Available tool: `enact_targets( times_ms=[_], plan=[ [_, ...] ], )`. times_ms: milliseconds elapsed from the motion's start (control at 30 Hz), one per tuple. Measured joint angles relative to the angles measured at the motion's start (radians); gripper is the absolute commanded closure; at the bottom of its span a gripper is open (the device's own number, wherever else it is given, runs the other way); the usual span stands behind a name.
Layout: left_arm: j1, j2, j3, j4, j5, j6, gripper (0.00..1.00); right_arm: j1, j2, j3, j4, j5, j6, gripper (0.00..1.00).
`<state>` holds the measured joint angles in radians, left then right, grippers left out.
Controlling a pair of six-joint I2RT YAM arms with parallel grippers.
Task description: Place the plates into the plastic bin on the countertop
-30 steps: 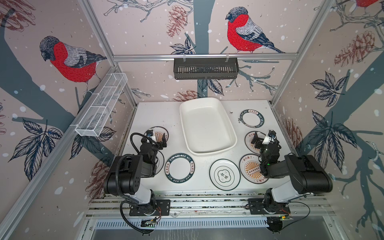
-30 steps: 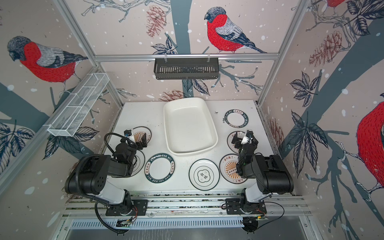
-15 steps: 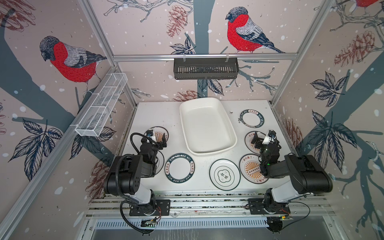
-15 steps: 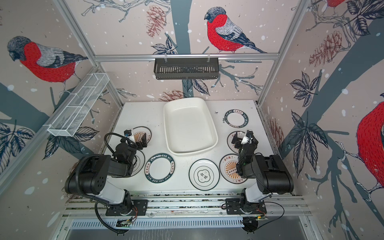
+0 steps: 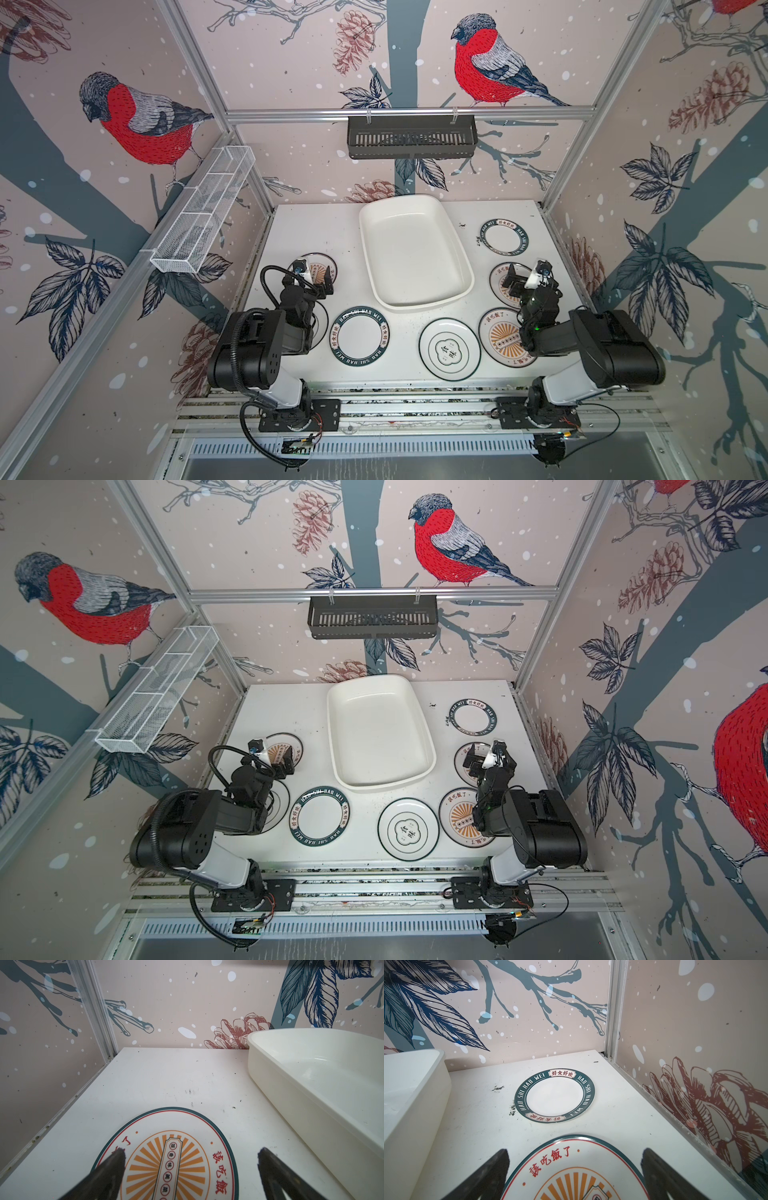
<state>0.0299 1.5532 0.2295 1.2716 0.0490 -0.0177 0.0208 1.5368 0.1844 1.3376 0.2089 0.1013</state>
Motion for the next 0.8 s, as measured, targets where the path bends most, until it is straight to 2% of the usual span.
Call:
enact_targets(
  times_ms=[500,667,800],
  plan=[
    [0.000,-0.025,0.000,-0.011,0.007,0.011,0.02,0.011,0.000,0.001,0.000,0.003,-0.003,0.00],
    [0.000,-0.090,0.031,-0.079,0.026,0.018,0.02,0.013,0.000,0.002,0.000,0.005,-0.004,0.00],
    [0.000,-0.154,0.075,-0.193,0.053,0.030,0.01,0.057,-0.010,-0.012,0.006,0.068,-0.022,0.01]
  ],
)
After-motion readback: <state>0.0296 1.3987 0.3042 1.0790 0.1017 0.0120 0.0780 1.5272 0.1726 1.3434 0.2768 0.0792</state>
